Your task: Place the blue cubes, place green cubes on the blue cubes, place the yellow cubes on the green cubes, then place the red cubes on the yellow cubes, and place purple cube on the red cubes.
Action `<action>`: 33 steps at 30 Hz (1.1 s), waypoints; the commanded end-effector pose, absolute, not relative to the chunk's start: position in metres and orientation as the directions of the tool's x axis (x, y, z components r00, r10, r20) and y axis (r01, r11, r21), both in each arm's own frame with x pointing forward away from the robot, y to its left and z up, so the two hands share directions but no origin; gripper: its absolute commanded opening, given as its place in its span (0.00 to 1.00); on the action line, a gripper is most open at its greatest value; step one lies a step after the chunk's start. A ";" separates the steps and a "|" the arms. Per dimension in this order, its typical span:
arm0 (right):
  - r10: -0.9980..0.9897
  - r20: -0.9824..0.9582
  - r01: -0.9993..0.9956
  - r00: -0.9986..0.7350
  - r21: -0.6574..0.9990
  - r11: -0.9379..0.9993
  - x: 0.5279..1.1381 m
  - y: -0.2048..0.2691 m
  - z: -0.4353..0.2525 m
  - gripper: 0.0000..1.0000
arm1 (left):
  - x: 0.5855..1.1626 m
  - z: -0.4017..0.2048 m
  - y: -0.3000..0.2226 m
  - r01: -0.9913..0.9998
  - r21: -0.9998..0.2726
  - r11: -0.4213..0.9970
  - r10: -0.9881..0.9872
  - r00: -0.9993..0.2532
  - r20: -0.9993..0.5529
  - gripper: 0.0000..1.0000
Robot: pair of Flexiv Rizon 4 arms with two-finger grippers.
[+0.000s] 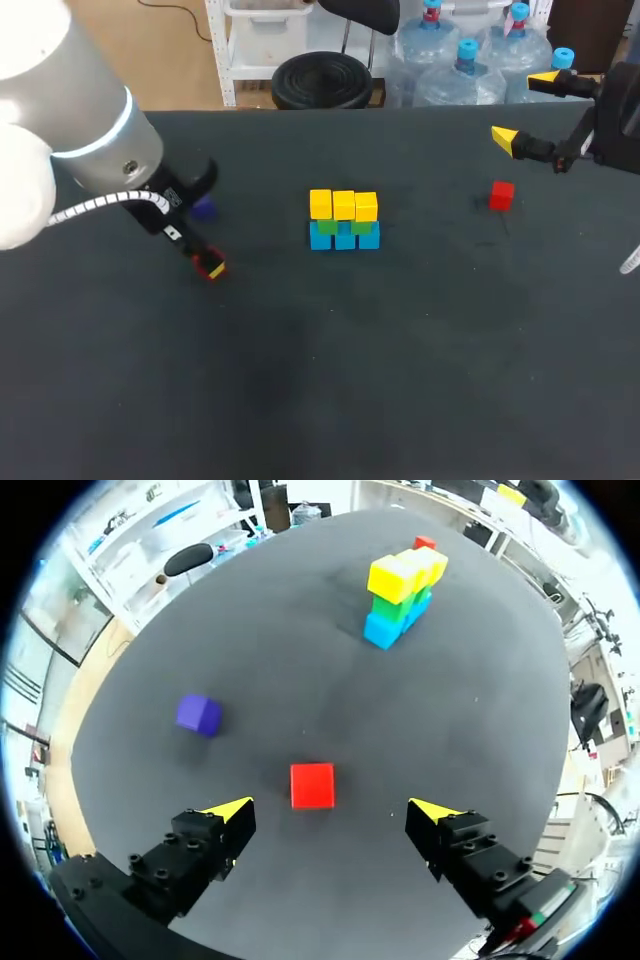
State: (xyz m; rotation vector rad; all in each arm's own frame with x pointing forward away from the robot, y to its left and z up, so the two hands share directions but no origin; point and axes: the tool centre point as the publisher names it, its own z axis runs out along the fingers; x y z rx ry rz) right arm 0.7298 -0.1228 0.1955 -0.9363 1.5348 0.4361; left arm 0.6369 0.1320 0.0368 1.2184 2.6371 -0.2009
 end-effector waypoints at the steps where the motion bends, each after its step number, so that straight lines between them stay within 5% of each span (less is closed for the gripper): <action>1: -0.309 -0.950 -0.762 0.051 -0.237 0.603 0.729 -0.123 0.196 1.00 | 0.646 0.027 0.126 0.778 -0.047 0.627 0.746 -0.616 -0.252 1.00; 19: -0.309 -0.950 -0.762 0.051 -0.237 0.603 0.729 -0.123 0.196 1.00 | 0.660 0.001 0.120 0.828 -0.084 0.554 0.813 -0.560 -0.160 0.99; 23: -0.309 -0.950 -0.762 0.051 -0.237 0.603 0.729 -0.123 0.196 1.00 | 0.659 -0.005 0.122 0.827 -0.087 0.556 0.813 -0.563 -0.149 0.69; 24: -0.309 -0.950 -0.762 0.051 -0.237 0.603 0.729 -0.123 0.196 1.00 | 0.659 -0.006 0.122 0.826 -0.087 0.556 0.814 -0.563 -0.145 0.50; 27: -0.309 -0.950 -0.762 0.051 -0.237 0.603 0.729 -0.123 0.196 1.00 | 0.658 -0.009 0.125 0.826 -0.083 0.557 0.815 -0.563 -0.138 0.21; 28: -0.309 -0.950 -0.762 0.051 -0.237 0.603 0.729 -0.123 0.196 1.00 | 0.659 -0.009 0.125 0.827 -0.081 0.557 0.815 -0.563 -0.136 0.00; 33: -0.309 -0.950 -0.762 0.051 -0.237 0.603 0.729 -0.123 0.196 1.00 | 0.660 -0.006 0.127 0.832 -0.061 0.551 0.823 -0.554 -0.130 0.00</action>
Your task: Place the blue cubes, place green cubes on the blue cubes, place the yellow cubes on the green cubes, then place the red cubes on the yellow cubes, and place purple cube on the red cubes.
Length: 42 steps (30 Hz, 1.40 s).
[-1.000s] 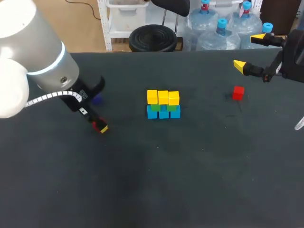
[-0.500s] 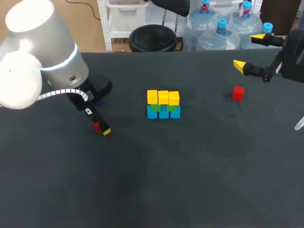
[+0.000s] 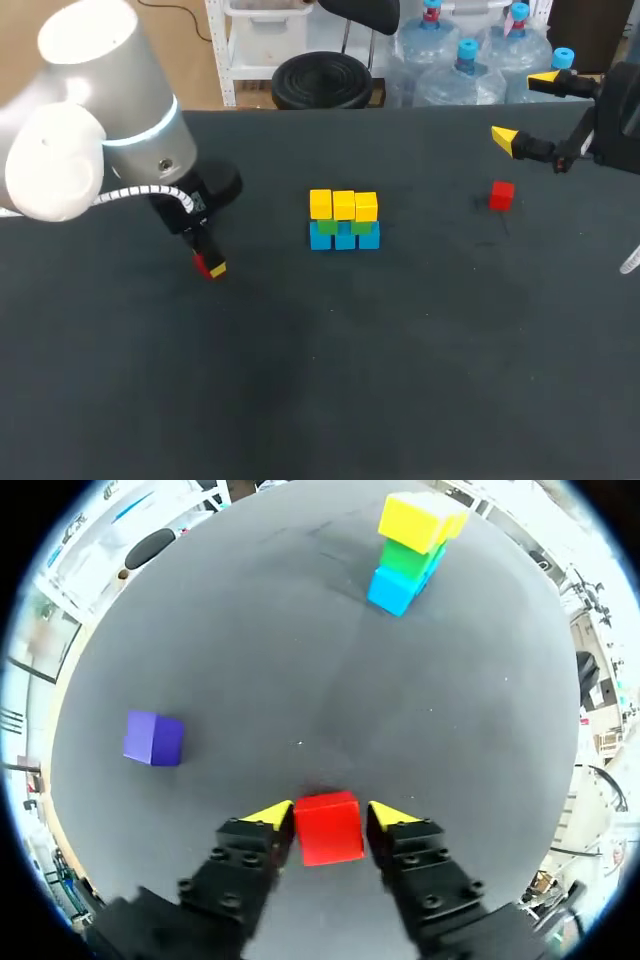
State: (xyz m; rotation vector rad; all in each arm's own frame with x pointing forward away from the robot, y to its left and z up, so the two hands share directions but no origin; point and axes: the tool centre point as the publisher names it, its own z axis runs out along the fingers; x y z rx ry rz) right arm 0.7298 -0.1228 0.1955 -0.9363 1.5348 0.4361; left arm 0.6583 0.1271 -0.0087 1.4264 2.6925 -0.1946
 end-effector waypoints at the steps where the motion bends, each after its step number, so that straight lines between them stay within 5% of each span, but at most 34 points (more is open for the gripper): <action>1: -0.309 -0.950 -0.762 0.051 -0.237 0.603 0.729 -0.123 0.196 1.00 | 0.661 -0.004 0.127 0.836 -0.056 0.546 0.826 -0.548 -0.131 0.00; 20: -0.309 -0.950 -0.762 0.051 -0.237 0.603 0.729 -0.123 0.196 1.00 | 0.681 0.152 0.073 0.988 0.115 0.103 0.966 -0.072 -0.248 0.00; 42: -0.309 -0.950 -0.762 0.051 -0.237 0.603 0.729 -0.123 0.196 1.00 | 0.678 0.162 -0.010 0.999 0.008 -0.034 0.987 0.035 -0.155 0.00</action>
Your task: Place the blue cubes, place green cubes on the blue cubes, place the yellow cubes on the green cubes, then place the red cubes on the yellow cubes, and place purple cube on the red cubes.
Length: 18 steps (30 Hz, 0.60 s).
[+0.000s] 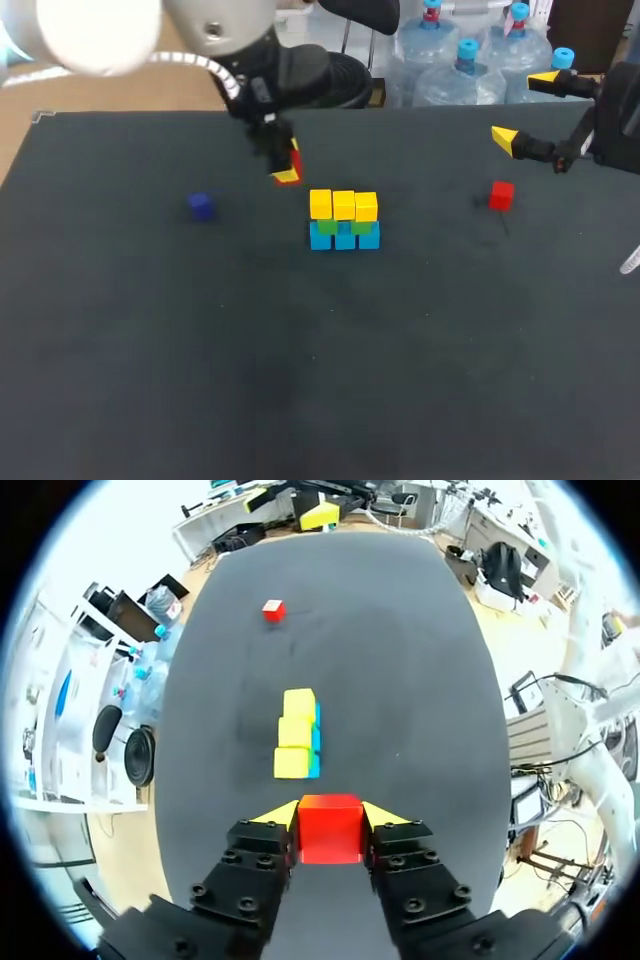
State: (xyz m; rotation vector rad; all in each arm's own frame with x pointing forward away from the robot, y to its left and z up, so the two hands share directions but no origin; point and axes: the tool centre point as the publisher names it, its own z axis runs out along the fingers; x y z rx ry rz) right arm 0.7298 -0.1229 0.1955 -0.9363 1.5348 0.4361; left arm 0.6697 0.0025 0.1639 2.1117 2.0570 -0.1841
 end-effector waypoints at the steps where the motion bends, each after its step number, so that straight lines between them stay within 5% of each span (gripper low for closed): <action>1: -0.309 -0.950 -0.762 0.051 -0.237 0.603 0.729 -0.123 0.196 1.00 | 0.679 0.159 -0.014 0.999 0.004 -0.033 0.988 0.034 -0.152 0.00; 18: -0.309 -0.950 -0.762 0.051 -0.237 0.603 0.729 -0.123 0.196 1.00 | 0.696 0.121 -0.051 1.000 0.017 -0.009 0.992 0.011 -0.126 0.00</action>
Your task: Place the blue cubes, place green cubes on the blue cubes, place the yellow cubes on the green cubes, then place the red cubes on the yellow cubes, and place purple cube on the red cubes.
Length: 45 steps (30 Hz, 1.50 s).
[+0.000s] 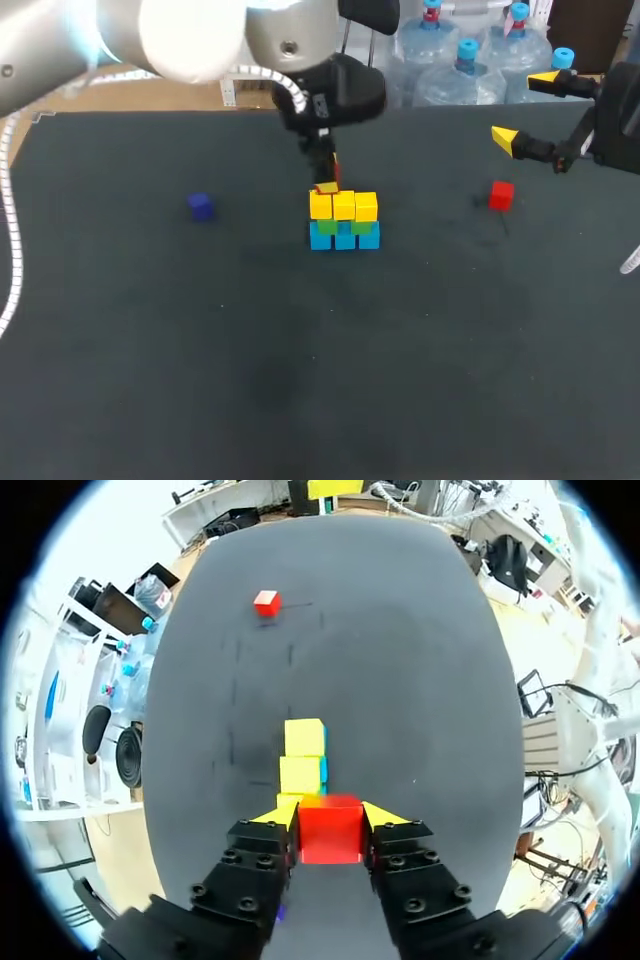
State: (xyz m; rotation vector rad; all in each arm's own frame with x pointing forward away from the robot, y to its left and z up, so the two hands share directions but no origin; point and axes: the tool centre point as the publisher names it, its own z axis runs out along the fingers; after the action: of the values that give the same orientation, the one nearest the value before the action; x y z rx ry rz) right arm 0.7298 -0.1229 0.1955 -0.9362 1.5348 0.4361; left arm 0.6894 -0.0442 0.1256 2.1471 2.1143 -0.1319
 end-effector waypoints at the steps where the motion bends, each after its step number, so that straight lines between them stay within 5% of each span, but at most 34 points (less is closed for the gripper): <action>1: -0.309 -0.950 -0.762 0.051 -0.237 0.603 0.729 -0.123 0.196 1.00 | 0.697 0.119 -0.051 1.000 0.017 -0.006 0.992 0.008 -0.123 0.00; 45: -0.309 -0.950 -0.762 0.051 -0.237 0.603 0.729 -0.123 0.196 1.00 | 0.722 0.079 -0.047 1.000 0.027 0.000 0.997 0.002 -0.081 0.00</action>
State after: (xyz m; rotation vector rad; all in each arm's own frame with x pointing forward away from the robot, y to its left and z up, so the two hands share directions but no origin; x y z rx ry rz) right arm 0.7298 -0.1229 0.1955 -0.9363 1.5348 0.4361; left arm 0.7191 -0.0473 0.0812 2.1666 2.1631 -0.0563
